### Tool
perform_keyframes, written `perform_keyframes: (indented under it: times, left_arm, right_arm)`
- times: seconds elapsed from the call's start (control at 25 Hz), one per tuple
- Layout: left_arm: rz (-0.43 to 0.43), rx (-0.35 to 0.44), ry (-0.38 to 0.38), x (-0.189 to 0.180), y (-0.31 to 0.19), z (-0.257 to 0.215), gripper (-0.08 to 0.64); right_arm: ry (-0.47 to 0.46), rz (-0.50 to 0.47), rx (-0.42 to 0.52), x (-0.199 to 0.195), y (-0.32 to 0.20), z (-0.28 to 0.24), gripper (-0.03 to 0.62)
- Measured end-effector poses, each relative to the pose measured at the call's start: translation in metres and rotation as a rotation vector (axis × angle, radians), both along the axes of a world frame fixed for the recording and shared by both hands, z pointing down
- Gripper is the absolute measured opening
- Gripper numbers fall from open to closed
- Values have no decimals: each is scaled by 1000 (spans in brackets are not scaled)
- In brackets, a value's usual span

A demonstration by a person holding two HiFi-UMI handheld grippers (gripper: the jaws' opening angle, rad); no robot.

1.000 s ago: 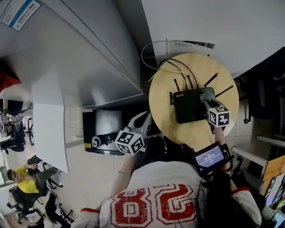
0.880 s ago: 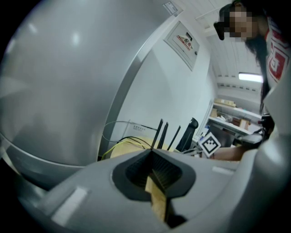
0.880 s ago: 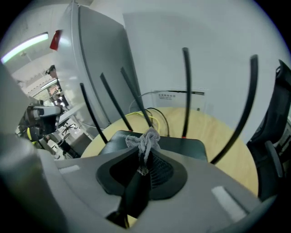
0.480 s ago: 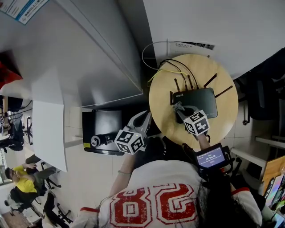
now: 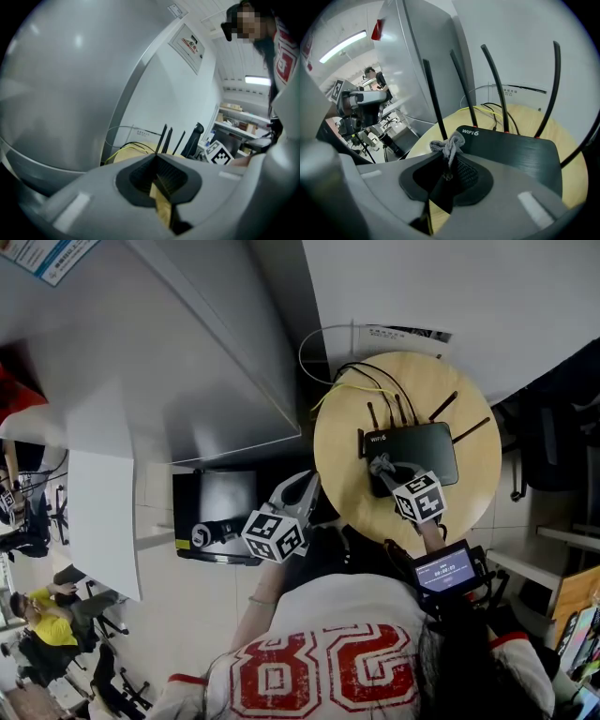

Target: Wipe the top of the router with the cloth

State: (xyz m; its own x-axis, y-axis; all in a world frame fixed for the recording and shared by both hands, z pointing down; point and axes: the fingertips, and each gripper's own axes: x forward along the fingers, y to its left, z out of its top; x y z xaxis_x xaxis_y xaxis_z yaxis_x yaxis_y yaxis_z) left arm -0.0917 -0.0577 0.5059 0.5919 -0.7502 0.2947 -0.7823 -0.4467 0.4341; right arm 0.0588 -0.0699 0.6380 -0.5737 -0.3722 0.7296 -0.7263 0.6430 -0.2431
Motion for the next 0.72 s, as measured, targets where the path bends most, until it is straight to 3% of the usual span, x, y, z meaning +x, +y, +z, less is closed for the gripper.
perform_keyframes:
  times: [0.72]
  left_arm:
    - [13,-6,1,5,0,2,2]
  right_arm:
    - [88,379,17,158,-31,1,57]
